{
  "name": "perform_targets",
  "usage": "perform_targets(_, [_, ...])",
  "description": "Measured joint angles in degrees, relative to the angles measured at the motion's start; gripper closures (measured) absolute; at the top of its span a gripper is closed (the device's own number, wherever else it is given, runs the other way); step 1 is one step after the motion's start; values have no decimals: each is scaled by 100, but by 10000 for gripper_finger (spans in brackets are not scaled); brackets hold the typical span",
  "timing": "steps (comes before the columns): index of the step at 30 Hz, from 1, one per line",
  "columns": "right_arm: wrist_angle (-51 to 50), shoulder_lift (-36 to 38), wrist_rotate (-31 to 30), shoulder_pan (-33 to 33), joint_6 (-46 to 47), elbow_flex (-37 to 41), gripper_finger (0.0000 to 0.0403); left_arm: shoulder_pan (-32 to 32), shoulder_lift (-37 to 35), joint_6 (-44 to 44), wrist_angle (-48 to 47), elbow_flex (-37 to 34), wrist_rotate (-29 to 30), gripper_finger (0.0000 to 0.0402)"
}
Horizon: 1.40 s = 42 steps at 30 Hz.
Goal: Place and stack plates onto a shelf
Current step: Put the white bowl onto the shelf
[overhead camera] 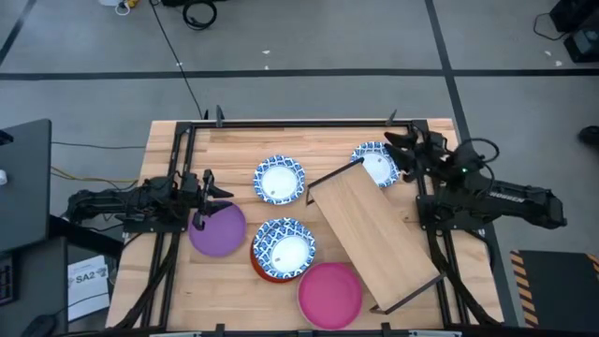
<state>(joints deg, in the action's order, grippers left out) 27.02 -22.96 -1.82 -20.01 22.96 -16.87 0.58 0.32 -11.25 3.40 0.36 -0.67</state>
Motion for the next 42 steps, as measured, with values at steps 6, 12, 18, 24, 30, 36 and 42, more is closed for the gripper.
perform_targets(6, [-592, -577, -29, -3, -15, -700, 158, -2, 0, 0, 0, 2, 2, 269])
perform_targets(12, [-980, -1169, -29, -170, -20, -1398, 158, 0, 0, 0, -2, 0, 2, 269])
perform_targets(18, [-1578, -1763, -27, -558, -20, -2032, 158, -2, 0, 0, -1, 1, 1, 269])
perform_targets(24, [-2507, -2364, -25, -1062, -19, -2618, 158, 0, 0, 0, 0, 0, 2, 269])
perform_targets(30, [-3490, -2860, -25, -1593, -20, -3033, 158, 0, 2, 0, 0, 0, 2, 269])
perform_targets(36, [-4093, -3127, -115, -2153, -19, -3089, 158, -1, 1, 0, -2, 1, 0, 269])
perform_targets(42, [-5179, -3235, -420, -2726, 14, -3092, 158, 0, 0, 0, 0, 1, 2, 269])
